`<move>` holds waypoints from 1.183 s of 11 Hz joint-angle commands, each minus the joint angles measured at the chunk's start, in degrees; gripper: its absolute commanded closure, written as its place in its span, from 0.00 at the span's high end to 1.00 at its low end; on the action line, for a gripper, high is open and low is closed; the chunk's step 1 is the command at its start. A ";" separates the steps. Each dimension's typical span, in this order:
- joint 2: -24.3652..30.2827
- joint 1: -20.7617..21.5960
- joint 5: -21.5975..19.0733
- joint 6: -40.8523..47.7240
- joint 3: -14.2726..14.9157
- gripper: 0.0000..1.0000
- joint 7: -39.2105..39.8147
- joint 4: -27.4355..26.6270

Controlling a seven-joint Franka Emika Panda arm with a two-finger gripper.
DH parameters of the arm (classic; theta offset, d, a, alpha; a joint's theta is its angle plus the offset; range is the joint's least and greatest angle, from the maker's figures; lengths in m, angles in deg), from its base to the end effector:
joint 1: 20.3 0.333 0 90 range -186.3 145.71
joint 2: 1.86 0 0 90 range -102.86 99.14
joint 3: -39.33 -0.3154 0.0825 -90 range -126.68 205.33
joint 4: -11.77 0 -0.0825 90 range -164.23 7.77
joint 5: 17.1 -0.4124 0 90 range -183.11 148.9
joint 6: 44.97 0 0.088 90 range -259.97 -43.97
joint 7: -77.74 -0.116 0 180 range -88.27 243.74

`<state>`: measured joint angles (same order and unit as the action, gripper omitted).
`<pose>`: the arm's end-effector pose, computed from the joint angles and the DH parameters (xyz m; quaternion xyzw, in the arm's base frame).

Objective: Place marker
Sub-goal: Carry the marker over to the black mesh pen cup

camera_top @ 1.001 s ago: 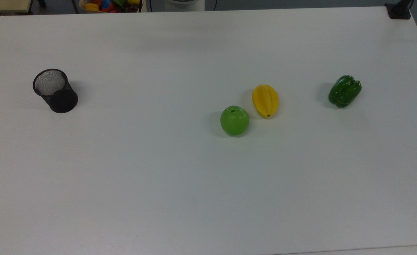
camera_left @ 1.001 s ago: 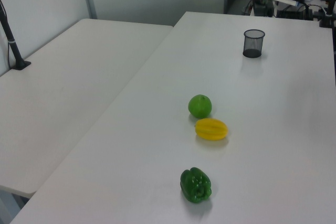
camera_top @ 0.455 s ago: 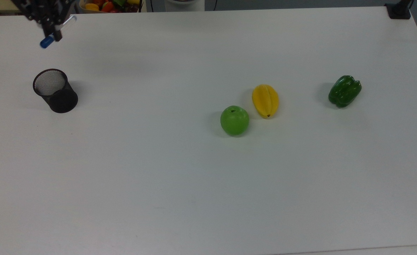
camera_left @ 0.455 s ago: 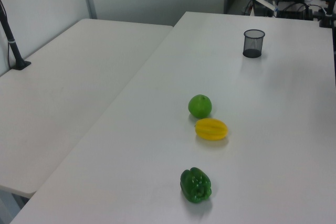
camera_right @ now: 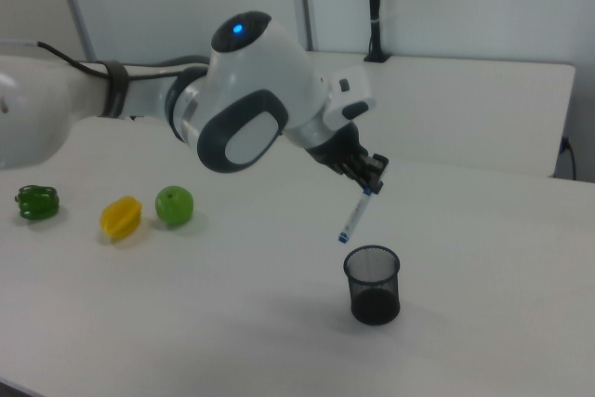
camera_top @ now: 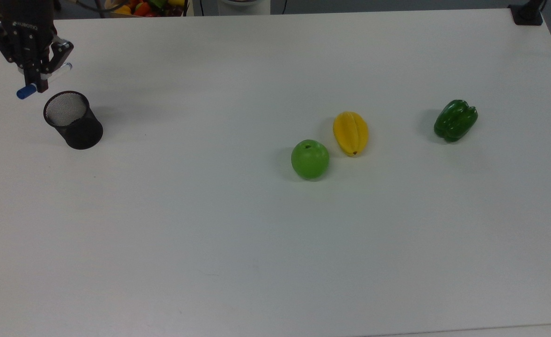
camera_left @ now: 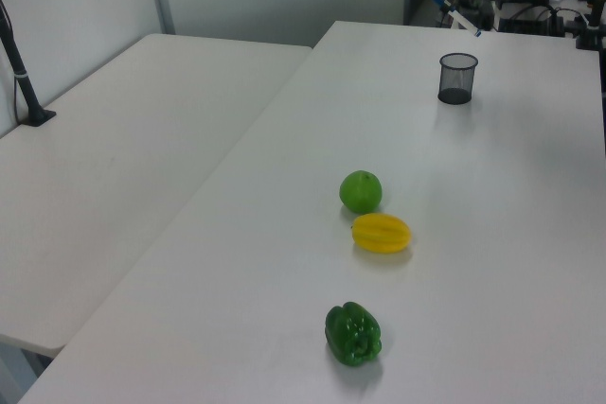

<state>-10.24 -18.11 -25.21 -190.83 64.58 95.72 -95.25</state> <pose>0.6190 -0.2515 0.4842 0.9594 -0.0779 0.2614 0.0715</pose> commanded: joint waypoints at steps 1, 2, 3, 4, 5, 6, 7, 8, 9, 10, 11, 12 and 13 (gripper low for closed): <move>-1.71 -0.60 -2.08 -10.81 0.23 0.00 0.82 -3.54; -2.51 -0.78 -2.61 -12.67 0.23 0.00 0.91 -4.16; -2.95 -0.78 -2.71 -14.00 0.23 0.00 0.91 -4.43; -3.39 -0.87 -2.71 -15.84 0.23 0.00 0.91 -5.73; -3.92 -0.87 -3.14 -18.99 0.23 0.00 0.91 -6.96; -4.88 -0.78 -3.76 -22.15 0.14 0.00 0.91 -7.85; -5.15 -0.69 -3.76 -23.23 0.05 0.00 0.91 -8.64; -5.33 -0.61 -3.85 -23.24 0.05 0.00 0.91 -8.82; -5.50 -0.52 -3.76 -23.15 -0.12 0.00 0.91 -8.91; -5.59 -0.43 -3.85 -23.15 -0.30 0.00 0.82 -9.08; -5.51 -0.43 -3.85 -22.98 -0.30 0.18 0.82 -9.09; -5.50 -0.25 -3.85 -22.71 -0.38 0.34 0.74 -9.09; -5.50 -0.25 -3.85 -22.62 -0.39 0.44 0.74 -9.09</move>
<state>-16.50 -19.17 -27.54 -212.47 64.16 95.70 -103.04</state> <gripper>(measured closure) 0.833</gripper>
